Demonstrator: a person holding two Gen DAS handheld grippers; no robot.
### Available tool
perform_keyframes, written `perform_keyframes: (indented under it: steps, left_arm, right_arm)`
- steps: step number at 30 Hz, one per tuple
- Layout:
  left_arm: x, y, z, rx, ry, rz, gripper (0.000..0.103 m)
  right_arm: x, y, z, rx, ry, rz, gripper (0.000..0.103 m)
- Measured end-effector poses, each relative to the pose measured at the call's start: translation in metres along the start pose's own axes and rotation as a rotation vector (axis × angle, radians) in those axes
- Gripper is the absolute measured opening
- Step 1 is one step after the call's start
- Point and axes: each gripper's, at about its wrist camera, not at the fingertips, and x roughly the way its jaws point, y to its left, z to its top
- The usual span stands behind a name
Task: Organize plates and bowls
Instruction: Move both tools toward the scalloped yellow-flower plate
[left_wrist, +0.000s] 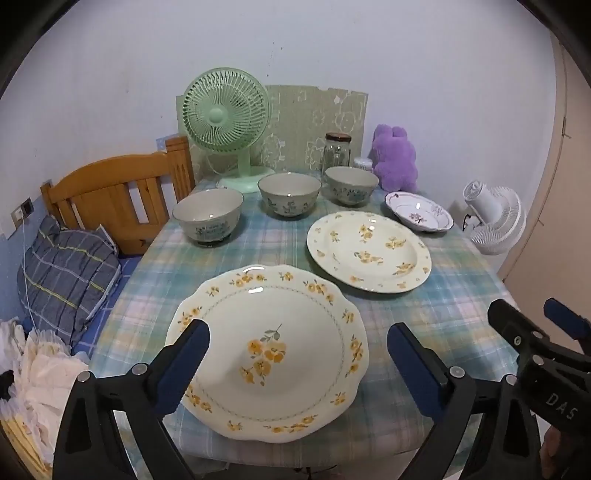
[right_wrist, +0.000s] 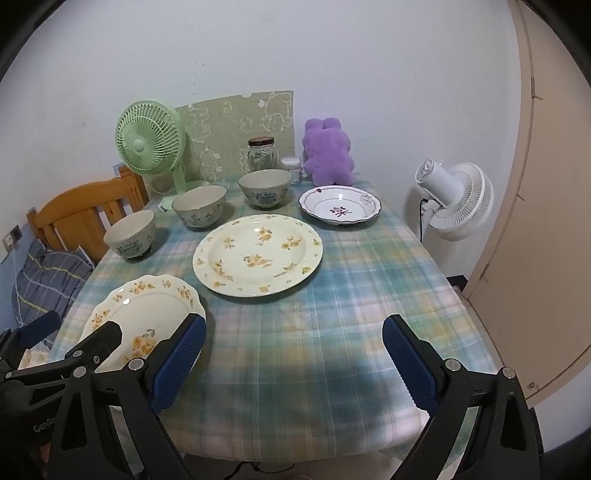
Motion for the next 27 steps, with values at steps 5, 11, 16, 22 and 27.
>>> perform_keyframes:
  steps: [5,11,16,22,27]
  left_arm:
    - [-0.0052,-0.0006,0.0032,0.004,-0.028,0.014,0.098]
    - [-0.0041,0.0008,0.0031,0.004,-0.022,0.021,0.098]
    - [-0.004,0.0004,0.0024,0.009,-0.026,0.027,0.098]
    - [-0.004,-0.0004,0.0024,0.008,-0.027,0.028,0.098]
    - [-0.004,0.0004,0.0022,0.008,-0.027,0.029,0.098]
  right_arm:
    - [-0.0025,0.0008,0.0015,0.001,-0.014,0.004,0.098]
    - [-0.0032,0.0014,0.0017,-0.001,-0.016,0.005,0.098]
    - [-0.0025,0.0005,0.0012,0.001,-0.017,0.007,0.098]
    - [-0.0041,0.0017,0.0,0.001,-0.016,0.001,0.098]
    - [-0.0043,0.0013,-0.0011,-0.001,-0.015,-0.001,0.098]
